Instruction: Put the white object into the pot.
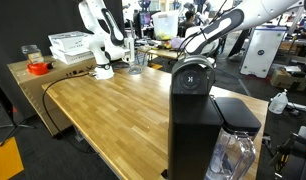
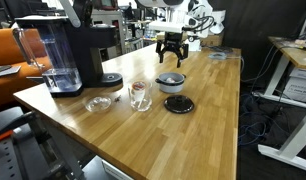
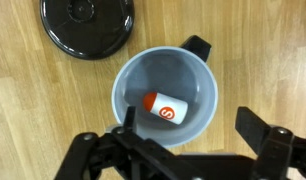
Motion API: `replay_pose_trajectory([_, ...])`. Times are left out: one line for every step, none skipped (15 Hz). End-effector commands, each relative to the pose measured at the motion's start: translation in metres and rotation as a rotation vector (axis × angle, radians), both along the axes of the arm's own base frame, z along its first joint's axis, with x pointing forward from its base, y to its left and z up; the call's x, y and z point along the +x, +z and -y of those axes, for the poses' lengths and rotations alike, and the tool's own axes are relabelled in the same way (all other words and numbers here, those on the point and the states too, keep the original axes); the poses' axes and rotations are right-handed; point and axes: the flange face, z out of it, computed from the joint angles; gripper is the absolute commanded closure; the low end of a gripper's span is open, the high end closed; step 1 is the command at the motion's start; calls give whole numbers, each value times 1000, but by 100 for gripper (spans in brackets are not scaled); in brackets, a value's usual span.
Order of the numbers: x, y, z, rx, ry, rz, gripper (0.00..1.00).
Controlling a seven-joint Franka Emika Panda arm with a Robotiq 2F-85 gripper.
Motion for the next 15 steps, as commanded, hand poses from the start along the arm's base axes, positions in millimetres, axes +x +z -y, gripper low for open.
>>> replay_pose_trajectory([-37,41,-17,-8,2,44,0])
replay_pose_trajectory([-45,53,-25,-8,7,57,0])
replay_pose_trajectory([-55,66,-34,-8,13,77,0])
replay_pose_trajectory([-66,78,-43,-4,10,90,0])
replay_pose_trajectory([-79,89,-51,-10,15,106,0])
replay_pose_trajectory([-92,100,-58,-13,16,124,0])
replay_pose_trajectory([-107,109,-64,-12,16,138,0])
replay_pose_trajectory([-120,117,-69,-15,15,154,0])
replay_pose_trajectory([-134,124,-72,-23,12,168,0])
replay_pose_trajectory([-147,131,-75,-28,7,184,0])
replay_pose_trajectory([-162,136,-78,-31,2,200,0])
replay_pose_trajectory([-174,140,-79,-35,-7,213,0])
replay_pose_trajectory([-186,143,-80,-38,-16,224,0])
replay_pose_trajectory([-197,145,-81,-43,-25,233,0])
replay_pose_trajectory([-208,147,-81,-46,-33,244,0])
